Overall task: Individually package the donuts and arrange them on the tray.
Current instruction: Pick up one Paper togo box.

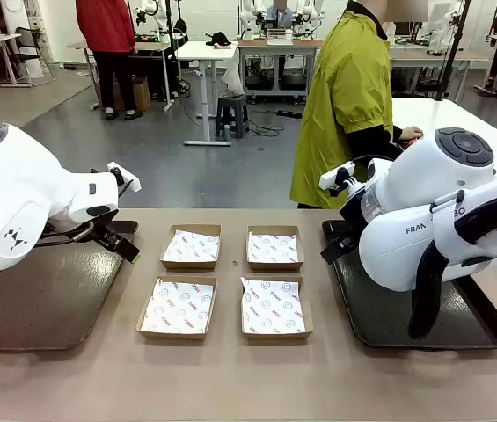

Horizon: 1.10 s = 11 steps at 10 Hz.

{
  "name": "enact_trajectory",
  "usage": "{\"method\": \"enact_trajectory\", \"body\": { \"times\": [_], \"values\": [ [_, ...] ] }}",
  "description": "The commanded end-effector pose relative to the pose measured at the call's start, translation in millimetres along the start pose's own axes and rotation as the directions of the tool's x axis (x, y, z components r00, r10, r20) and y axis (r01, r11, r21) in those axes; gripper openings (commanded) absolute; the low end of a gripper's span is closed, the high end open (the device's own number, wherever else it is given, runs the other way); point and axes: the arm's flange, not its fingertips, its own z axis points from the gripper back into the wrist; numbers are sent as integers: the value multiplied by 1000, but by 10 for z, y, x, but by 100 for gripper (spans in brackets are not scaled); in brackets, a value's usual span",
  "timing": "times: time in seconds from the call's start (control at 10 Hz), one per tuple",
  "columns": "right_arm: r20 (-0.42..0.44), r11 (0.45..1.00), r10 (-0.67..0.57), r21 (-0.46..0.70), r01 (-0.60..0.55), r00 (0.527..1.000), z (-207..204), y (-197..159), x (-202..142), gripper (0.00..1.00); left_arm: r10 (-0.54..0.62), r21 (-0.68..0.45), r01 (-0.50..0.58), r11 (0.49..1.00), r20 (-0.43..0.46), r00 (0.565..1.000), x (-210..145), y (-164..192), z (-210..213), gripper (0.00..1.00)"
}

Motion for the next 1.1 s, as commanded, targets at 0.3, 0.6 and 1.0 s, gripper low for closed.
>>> {"method": "enact_trajectory", "body": {
  "times": [0.3, 0.6, 1.0],
  "values": [
    [0, 1000, 0, 0, 0, 1000, 0, 0, 0, 100, 0, 0, 0, 1000, 0, 1000, 0, -1, 0, 100],
    [0, 1000, 0, 0, 0, 1000, 0, 0, 0, 100, 0, 0, 0, 1000, 0, 1000, 0, -1, 0, 100],
    [0, 1000, 0, 0, 0, 1000, 0, 0, 0, 100, 0, 0, 0, 1000, 0, 1000, 0, -1, 0, 100]
  ]
}}
